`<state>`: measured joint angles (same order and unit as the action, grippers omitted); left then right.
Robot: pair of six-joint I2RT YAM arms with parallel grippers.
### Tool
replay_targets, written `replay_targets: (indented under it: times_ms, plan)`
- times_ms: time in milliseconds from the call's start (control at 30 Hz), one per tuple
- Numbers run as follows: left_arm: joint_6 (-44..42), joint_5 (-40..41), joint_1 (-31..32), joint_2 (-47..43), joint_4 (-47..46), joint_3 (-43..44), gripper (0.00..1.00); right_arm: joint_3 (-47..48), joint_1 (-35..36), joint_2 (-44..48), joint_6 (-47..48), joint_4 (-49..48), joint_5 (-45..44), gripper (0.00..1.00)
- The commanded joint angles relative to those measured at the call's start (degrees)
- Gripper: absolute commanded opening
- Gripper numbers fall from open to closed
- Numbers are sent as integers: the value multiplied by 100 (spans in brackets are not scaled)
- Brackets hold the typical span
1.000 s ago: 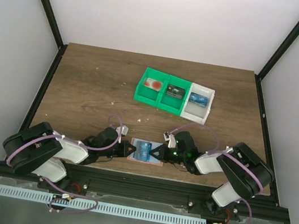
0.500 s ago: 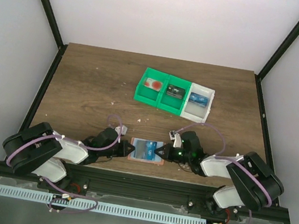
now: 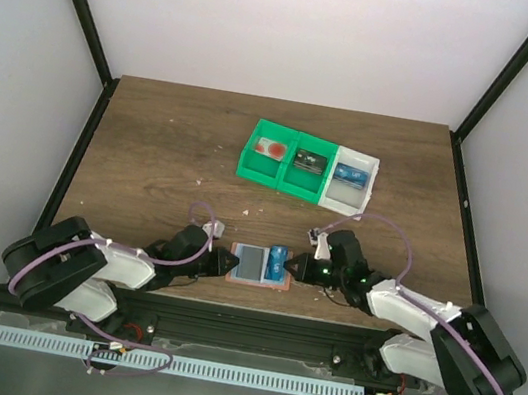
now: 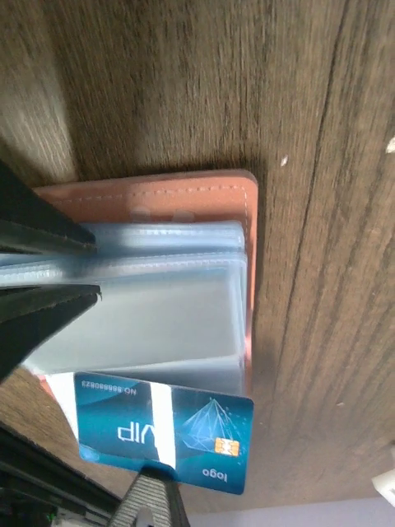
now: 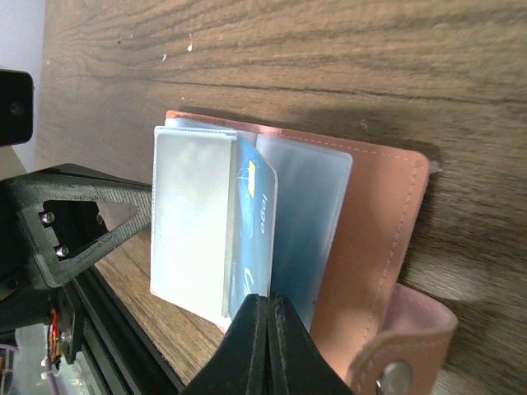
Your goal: Take the credit cards out of the card holder
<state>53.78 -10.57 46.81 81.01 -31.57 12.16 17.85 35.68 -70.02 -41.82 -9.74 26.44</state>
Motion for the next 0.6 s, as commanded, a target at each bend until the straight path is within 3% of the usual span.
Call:
replay_targets:
  times_ms: [0,300,567]
  plan:
    - [-107,123,-12,-132,760,90,25,402,-78,463,415,958,-380,0]
    - [-980,-235,-26,-1589,2298,1140,56,1055,-78,1401,1346,2172,360,1]
    - [-1821,-1643,-120,-2911,2907,1588,62,1066,-79,1905,1625,2037,2243,0]
